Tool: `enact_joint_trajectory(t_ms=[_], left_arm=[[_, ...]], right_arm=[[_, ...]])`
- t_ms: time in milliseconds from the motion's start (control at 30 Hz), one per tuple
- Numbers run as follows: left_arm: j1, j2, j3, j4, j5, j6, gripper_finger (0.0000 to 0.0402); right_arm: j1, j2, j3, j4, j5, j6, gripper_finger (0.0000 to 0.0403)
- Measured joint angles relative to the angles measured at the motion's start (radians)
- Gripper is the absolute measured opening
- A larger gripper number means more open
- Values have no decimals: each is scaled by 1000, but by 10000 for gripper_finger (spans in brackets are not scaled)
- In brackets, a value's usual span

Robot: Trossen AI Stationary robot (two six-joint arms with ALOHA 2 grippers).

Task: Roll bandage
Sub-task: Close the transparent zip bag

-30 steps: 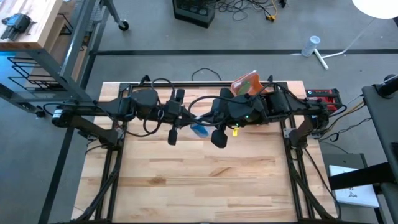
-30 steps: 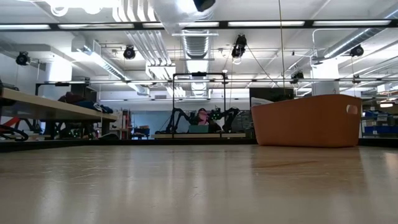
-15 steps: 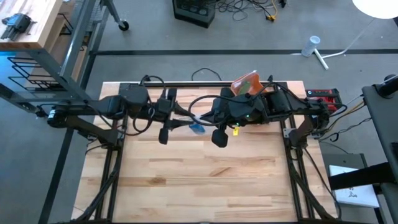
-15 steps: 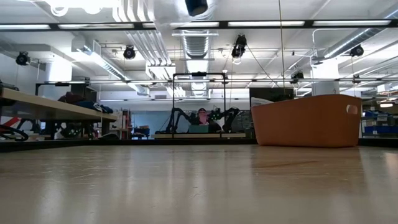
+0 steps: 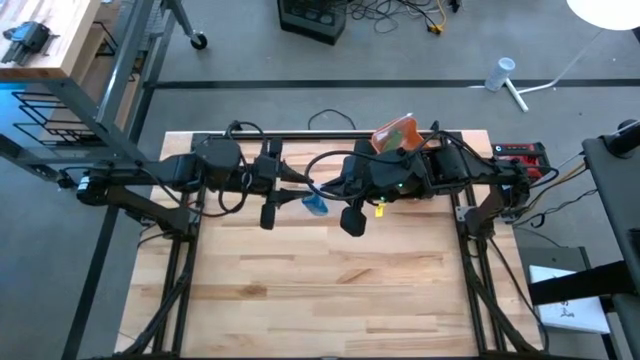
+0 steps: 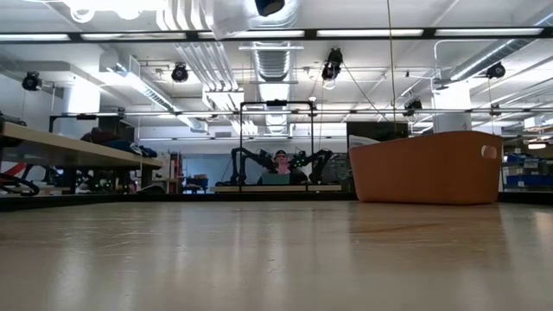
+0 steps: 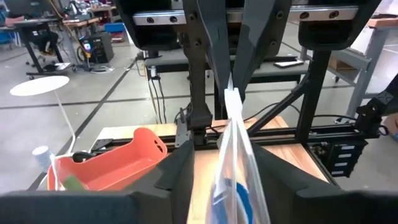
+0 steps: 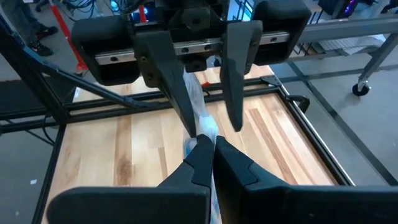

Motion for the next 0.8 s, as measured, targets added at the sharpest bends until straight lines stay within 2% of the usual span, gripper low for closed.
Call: enact_joint_trajectory(t_ms=[67,267,533,800], left_arm=[[0,2,0,0,0,-5,111],[0,2,0,3,5,-16,10],[0,4,0,1,32,-35,3],[0,5,0,1,43,-32,1]], right_arm=[[0,0,0,-1,-1,0,0],[0,0,0,-5,-9,1,0],[0,0,0,-6,-11,26,1],[-1,0,-1,24,-9,13,19]])
